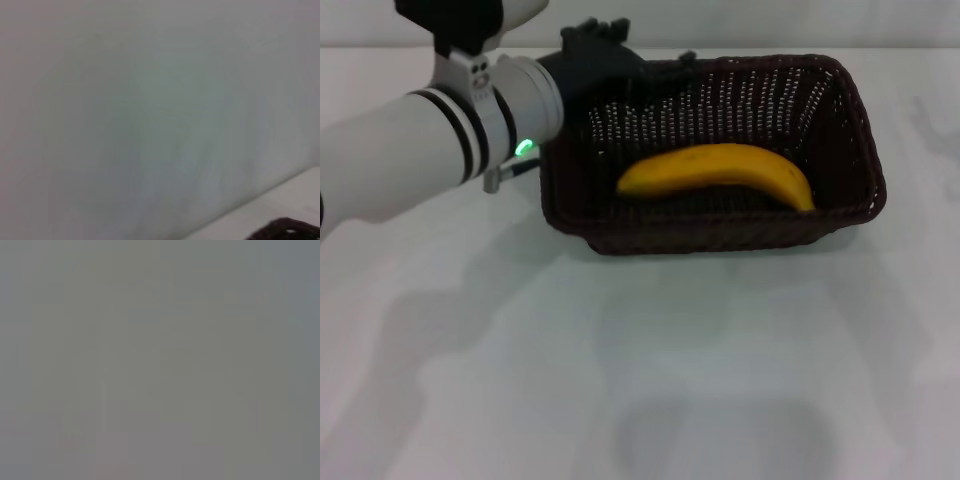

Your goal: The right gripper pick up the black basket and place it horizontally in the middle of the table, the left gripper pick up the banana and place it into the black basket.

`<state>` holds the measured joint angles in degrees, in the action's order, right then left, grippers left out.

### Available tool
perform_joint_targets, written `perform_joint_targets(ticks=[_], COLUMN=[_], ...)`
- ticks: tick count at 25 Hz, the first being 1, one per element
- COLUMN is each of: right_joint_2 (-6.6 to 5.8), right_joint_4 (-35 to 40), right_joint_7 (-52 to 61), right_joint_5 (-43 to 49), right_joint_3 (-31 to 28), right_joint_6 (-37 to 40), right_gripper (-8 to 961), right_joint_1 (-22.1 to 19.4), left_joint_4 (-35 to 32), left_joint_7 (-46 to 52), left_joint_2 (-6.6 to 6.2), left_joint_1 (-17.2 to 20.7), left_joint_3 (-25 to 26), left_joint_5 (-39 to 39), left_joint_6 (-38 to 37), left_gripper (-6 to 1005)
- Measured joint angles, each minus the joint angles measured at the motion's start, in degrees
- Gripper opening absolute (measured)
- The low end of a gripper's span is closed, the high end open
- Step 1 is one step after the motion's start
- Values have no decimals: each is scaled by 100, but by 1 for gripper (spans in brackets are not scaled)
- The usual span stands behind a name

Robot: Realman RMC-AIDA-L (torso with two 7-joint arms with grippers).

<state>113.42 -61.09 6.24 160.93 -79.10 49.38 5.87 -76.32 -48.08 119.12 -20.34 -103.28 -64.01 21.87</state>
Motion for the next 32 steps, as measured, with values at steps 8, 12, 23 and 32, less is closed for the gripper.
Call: perform_joint_targets(ticks=[8,12,23,32], right_joint_2=[-1,3,32,27], right_joint_4=[5,13,87,169], right_joint_7=[0,0,0,126], right_joint_5=[-1,0,-53,-23], right_joint_3=[-15,-17,-24,-70], right_joint_6=[3,-21,-56,-103], right_gripper=[826,826,827,827], right_joint_1=[6,19,72,53], left_joint_4=[-241,-244,491,1563], left_joint_7=[-294,-546,-488,-43], left_joint_2=[2,0,5,9], left_joint_1=[586,982,1426,1567], left_joint_3=[-64,-369,-1187,-1853], left_joint_5=[399,618,1259,1219], left_joint_6=[-1779,-3392,-6777,-8998], left_gripper=[853,885,888,888])
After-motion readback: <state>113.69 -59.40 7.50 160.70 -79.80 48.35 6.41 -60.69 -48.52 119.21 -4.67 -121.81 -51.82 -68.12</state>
